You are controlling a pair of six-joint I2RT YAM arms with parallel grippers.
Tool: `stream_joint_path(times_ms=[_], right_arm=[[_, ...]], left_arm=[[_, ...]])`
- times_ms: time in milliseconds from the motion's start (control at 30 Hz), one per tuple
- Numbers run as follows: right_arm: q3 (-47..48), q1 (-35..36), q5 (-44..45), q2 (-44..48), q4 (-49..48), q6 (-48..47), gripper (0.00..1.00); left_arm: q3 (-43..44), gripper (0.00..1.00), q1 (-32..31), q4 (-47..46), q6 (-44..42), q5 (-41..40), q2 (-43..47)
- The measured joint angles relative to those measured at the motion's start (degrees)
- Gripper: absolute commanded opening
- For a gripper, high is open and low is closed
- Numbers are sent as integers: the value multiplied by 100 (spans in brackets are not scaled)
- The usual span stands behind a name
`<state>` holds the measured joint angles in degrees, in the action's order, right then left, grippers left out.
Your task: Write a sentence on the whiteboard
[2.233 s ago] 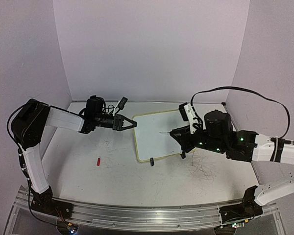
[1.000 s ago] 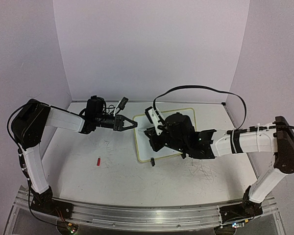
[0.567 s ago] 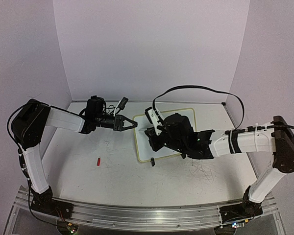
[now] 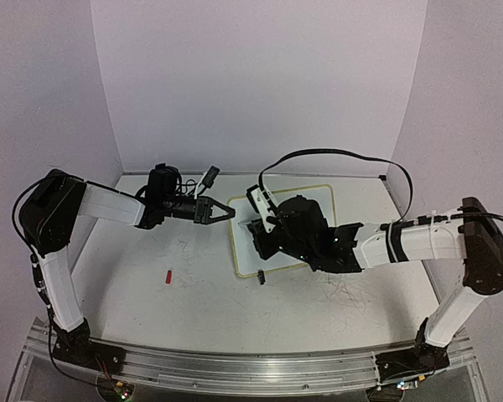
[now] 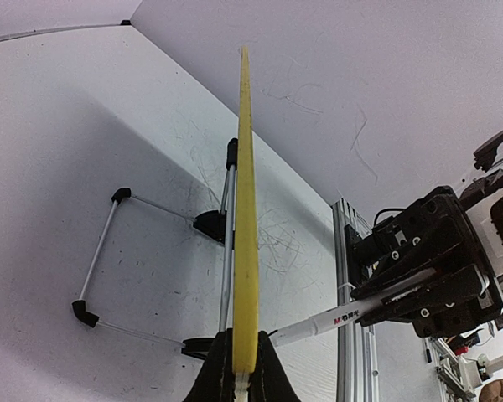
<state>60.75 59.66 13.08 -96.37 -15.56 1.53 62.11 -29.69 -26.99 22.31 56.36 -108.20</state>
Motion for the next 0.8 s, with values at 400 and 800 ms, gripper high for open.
stream_joint_path(times_ms=[400, 800], right_arm=[[0, -16, 59, -17, -34, 3, 0], [0, -16, 76, -29, -41, 18, 0]], left_arm=[[0, 0, 0, -1, 0, 0, 0], [0, 0, 0, 1, 0, 0, 0]])
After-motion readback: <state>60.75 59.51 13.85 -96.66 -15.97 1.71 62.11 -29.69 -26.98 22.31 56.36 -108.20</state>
